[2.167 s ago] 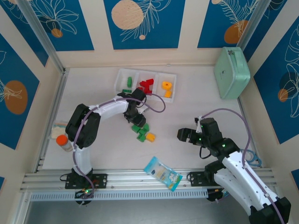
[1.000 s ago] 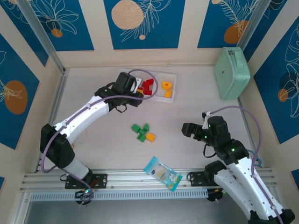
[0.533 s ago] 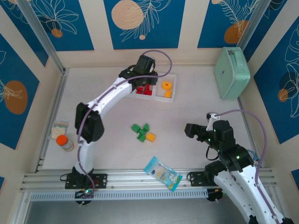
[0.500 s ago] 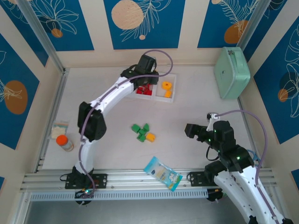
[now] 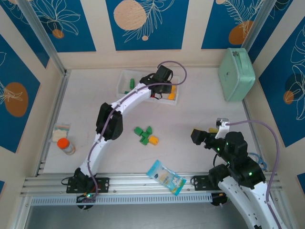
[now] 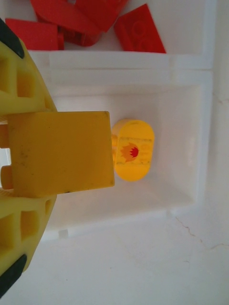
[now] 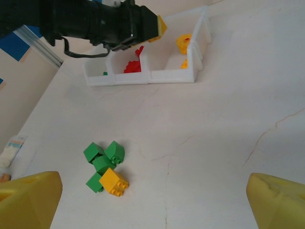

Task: Sort the legos into containers by color
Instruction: Place the lego in the container, then pick up the lego from the center of the table.

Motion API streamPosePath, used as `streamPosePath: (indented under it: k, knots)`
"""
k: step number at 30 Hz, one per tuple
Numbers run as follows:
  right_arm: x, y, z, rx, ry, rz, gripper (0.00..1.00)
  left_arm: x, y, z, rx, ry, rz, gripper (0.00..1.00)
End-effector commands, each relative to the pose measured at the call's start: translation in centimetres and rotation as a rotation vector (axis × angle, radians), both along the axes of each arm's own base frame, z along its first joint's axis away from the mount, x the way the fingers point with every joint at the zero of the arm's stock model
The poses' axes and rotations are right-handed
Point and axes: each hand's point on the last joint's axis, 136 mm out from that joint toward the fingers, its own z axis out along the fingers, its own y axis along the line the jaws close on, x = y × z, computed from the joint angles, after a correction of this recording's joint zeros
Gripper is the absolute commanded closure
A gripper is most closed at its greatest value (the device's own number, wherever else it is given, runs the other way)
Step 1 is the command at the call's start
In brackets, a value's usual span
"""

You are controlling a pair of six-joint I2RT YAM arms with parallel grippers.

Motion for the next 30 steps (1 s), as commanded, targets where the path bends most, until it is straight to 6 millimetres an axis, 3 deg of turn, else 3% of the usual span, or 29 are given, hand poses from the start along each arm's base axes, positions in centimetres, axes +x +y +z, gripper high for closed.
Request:
streamPosePath:
  k: [1,6,9,13,17,20,23,25,30]
  knots:
    - [0.0,0.1,-0.3,-0.017,-0.013,0.009,0.00,0.9,-1.4,0.3,-0.058,-0.020,0.011,0.84]
    - [0.1,0.0,-0.5,-0.030,-0.014,0.004,0.01,1.0,-1.6,-0.1,-0.065,-0.019,0.018,0.72]
    - [-0.1,-0.2,-0.3,-0.031,-0.005,-0.008,0.01,0.8,-1.9,1.0,-0.084,-0.026,0.000,0.63]
    - [-0.5,-0.5,0.1,-0.031,0.001,-0.015,0.01,0.2,-1.9,2.3,-0.109,-0.020,-0.011,0.42]
    - [-0.7,-1.0,0.7,-0.047,0.000,-0.027,0.01,-0.5,-1.9,3.6,-0.131,-0.002,-0.027,0.32]
    - [-0.8,-1.2,1.2,-0.066,0.001,-0.033,0.01,-1.4,-1.5,5.6,-0.123,-0.015,-0.052,0.27]
    - [-0.4,-1.1,1.6,-0.088,0.014,-0.028,0.01,-2.7,-0.2,8.9,-0.101,-0.066,-0.081,0.15]
    - [0.3,-1.1,1.2,-0.075,0.049,-0.061,0.01,-3.8,1.1,11.2,-0.088,-0.111,-0.101,0.00]
    - [2.3,0.0,2.7,-0.086,0.024,-0.038,0.01,-7.9,5.5,14.0,-0.043,-0.191,-0.125,0.01]
